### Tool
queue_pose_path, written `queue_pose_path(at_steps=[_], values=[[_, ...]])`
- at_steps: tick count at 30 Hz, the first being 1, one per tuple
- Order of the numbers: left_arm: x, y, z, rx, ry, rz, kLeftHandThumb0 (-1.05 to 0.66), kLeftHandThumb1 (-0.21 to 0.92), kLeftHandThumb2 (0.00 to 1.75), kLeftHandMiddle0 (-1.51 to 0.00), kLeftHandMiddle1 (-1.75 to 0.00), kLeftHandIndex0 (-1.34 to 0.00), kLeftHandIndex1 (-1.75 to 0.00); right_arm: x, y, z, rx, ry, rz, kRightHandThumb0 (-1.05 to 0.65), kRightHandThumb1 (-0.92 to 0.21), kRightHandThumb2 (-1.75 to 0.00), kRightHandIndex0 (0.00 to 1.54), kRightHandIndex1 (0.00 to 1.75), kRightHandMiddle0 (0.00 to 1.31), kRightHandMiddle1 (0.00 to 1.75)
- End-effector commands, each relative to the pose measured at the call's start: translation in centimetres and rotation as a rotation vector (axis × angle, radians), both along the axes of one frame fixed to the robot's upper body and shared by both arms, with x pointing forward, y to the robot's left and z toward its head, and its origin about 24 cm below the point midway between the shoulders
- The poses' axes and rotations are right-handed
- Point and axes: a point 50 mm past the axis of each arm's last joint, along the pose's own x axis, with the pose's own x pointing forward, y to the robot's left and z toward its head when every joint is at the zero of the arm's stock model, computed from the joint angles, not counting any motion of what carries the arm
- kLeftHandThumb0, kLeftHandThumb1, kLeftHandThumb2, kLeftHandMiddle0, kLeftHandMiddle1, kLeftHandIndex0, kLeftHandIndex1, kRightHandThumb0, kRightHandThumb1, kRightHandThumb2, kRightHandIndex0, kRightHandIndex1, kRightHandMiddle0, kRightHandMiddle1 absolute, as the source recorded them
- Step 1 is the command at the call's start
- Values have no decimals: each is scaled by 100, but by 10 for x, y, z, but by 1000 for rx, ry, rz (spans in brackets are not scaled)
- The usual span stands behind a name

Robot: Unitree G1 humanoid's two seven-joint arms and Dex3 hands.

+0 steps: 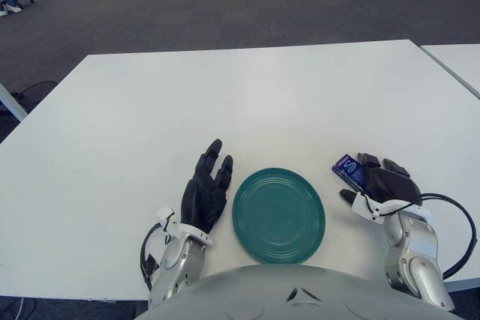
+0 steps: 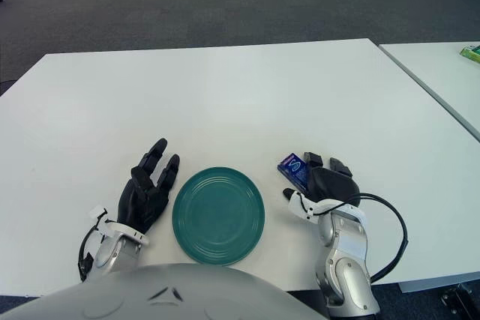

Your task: Put the gum into the plate.

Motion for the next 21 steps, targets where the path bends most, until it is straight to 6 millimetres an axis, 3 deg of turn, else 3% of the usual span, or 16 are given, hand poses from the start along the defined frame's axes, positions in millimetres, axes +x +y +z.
queue_pose_path(at_steps=[1,21], values=[[-4,3,-4,30,48,11,-105,92,99,-6,0,0,-31,-66,-27,-43,-118,343,39,-97,-92,-74,25,1,0,25],[-2,-1,-2,12,59,33,-105,92,96,-7,0,0,-30,-59,-34,-48,-123,322,10,-91,-92,-65,35,4,0,32]])
